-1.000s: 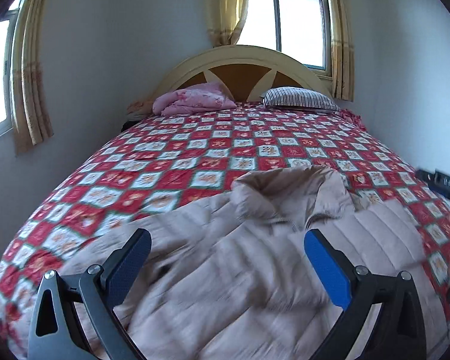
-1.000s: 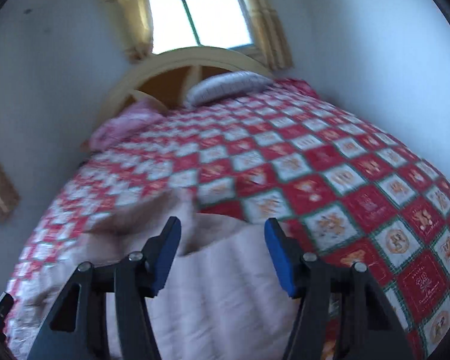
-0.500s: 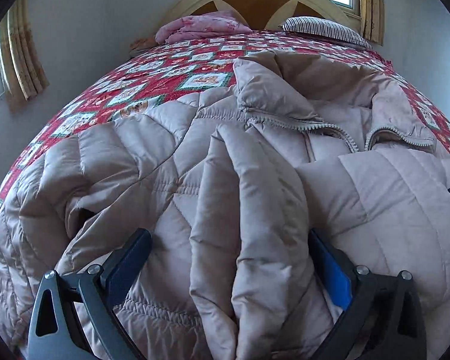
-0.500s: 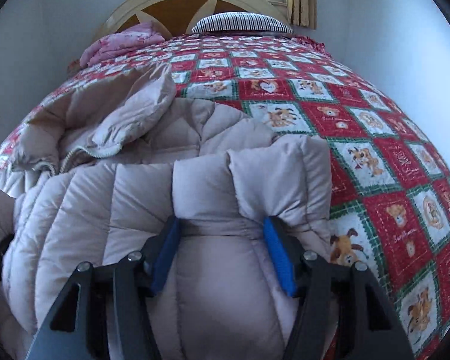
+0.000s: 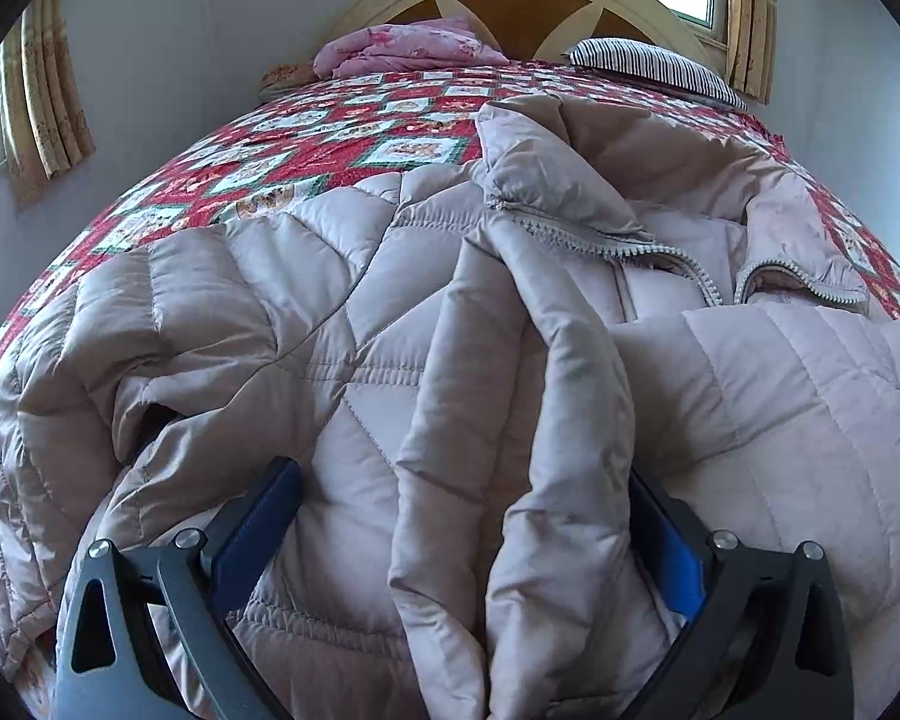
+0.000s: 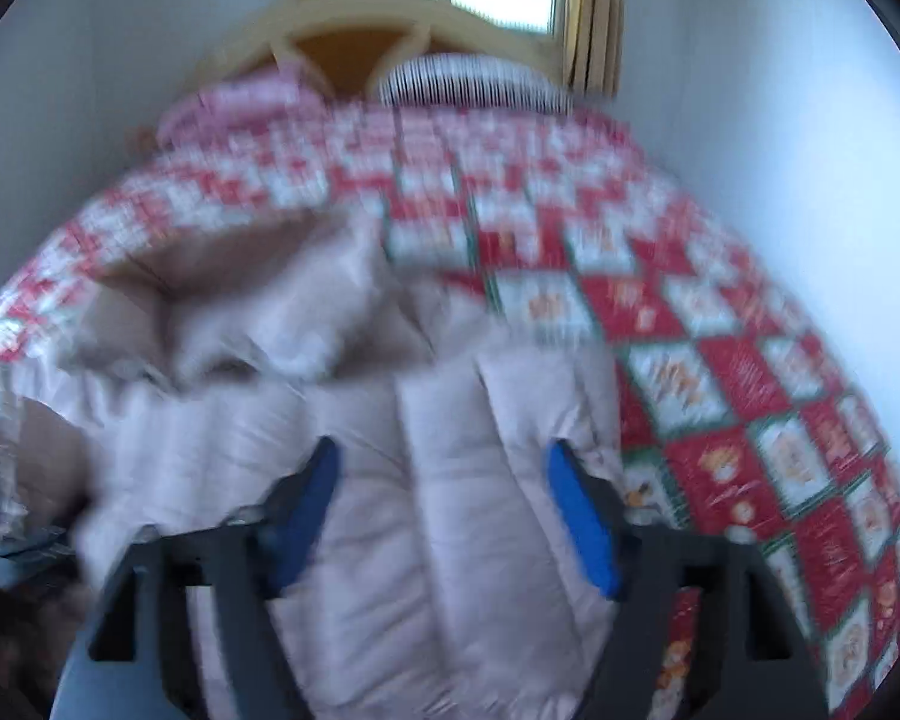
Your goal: Fold large clothes
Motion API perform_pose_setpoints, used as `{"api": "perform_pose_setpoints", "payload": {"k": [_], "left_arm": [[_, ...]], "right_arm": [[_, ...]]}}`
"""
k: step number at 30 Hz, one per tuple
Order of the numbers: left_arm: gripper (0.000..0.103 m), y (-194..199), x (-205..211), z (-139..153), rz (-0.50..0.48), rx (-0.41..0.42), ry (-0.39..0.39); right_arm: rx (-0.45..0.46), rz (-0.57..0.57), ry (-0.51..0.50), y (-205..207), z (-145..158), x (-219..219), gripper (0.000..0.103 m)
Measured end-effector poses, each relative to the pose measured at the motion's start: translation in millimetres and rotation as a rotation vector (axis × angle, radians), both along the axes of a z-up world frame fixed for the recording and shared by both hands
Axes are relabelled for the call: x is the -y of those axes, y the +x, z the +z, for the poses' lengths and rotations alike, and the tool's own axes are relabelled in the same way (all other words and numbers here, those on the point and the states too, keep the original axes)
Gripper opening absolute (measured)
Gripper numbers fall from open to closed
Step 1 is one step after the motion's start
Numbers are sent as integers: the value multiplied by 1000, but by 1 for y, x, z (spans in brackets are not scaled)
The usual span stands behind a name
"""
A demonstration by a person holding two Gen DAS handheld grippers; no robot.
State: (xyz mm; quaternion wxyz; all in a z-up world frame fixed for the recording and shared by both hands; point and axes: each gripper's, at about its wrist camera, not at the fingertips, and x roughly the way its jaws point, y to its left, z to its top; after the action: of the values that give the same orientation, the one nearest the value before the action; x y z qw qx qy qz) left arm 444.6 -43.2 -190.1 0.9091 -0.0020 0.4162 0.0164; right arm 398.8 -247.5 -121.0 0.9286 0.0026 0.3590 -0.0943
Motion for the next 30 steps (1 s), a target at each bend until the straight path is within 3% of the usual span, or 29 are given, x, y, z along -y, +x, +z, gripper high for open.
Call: {"api": "perform_pose_setpoints", "payload": {"k": [2,6,8,13,24,26,30], "left_arm": [[102,0,-1,0,0,2,-7],[102,-1,-2,0,3,3,-19],[102,-1,-3,0,2,3,-20],[102,-1,-3,1,1,4,-25],[102,-7,-12,9,-2,14,-95],[102,-18,-24,19,7,18,-137],[102,-51,-55,47,24,43,-132]], "right_arm": [[36,87,-13,-7,6,-27,83],[-88,179,62,6,-35,-47,80],[-130,192,8,10,-61,-53,80],[-140,204,51,21,-81,-40,86],[-146,196,44,20,-84,-46,90],[-146,196,51,21,-84,-44,91],[-141,196,58,21,-84,-42,91]]}}
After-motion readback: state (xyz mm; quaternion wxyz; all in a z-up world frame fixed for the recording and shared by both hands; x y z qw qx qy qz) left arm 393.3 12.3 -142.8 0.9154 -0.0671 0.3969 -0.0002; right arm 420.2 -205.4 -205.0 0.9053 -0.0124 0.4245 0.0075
